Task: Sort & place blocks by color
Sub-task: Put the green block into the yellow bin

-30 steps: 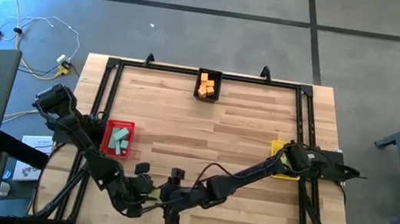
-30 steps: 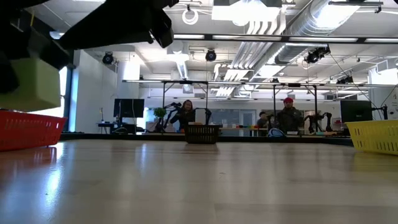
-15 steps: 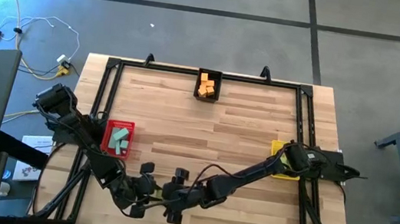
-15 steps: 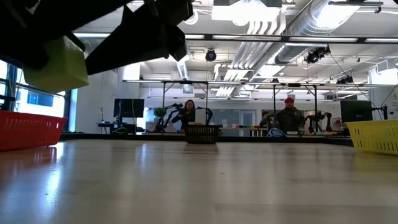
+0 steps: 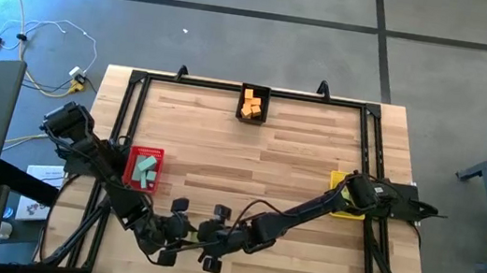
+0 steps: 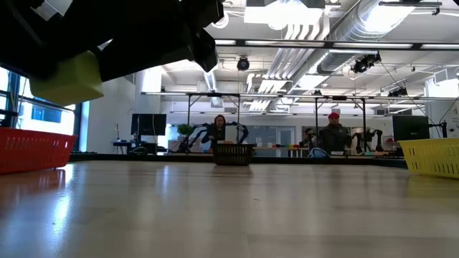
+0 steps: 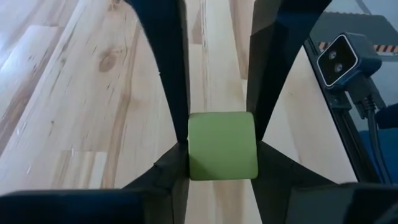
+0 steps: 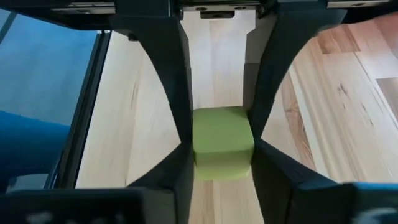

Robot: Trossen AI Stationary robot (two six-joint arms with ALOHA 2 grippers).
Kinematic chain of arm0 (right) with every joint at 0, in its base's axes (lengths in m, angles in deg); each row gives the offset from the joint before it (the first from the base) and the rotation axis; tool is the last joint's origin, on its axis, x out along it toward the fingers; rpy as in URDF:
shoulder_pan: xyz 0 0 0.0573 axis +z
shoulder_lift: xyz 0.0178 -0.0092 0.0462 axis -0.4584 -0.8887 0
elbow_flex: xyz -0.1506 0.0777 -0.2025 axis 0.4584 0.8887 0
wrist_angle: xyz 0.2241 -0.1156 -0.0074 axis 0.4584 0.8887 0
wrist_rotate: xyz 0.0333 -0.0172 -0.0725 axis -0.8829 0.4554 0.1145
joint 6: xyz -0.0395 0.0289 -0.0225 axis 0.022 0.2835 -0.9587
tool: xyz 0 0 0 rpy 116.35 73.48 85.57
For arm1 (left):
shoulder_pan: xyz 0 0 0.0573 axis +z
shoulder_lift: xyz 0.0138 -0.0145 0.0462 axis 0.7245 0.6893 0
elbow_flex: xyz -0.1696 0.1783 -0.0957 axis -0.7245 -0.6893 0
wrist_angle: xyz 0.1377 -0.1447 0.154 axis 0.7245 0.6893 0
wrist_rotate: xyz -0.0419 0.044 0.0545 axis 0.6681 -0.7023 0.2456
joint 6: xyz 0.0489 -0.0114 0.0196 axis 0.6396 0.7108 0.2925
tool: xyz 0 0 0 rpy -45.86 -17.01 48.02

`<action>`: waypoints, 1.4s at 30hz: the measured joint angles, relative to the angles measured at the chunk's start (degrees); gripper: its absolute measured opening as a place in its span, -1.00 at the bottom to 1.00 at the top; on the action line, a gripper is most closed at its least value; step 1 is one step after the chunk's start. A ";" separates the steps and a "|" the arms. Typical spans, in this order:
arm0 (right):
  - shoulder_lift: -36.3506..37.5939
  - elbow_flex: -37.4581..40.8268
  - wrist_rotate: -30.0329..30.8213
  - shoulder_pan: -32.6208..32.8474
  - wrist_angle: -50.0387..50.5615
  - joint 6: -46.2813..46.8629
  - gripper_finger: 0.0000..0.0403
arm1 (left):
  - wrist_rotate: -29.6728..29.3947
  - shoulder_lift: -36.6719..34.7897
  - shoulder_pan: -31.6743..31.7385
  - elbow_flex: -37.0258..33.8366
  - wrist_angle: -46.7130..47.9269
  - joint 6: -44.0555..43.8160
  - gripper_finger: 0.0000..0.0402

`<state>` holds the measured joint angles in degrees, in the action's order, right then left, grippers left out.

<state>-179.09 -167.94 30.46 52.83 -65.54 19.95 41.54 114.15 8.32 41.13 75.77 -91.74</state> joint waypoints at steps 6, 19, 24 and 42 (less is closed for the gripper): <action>0.00 0.00 0.64 0.02 0.43 1.24 -0.53 | 2.06 0.00 1.17 0.00 -0.01 0.35 -0.35; 0.04 -0.11 4.12 0.27 5.48 10.59 -0.53 | 8.31 0.07 5.07 0.00 2.00 -1.46 -0.19; 0.00 -0.07 4.24 0.50 6.53 12.58 -0.53 | 12.05 0.04 5.82 0.09 3.53 -1.56 -0.14; 2.03 0.05 16.71 2.35 36.55 37.40 -0.53 | 15.03 -13.03 5.75 0.07 11.56 5.10 -0.15</action>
<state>-177.07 -167.89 47.17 55.18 -28.99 57.35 56.58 101.13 14.07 41.20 87.32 -86.64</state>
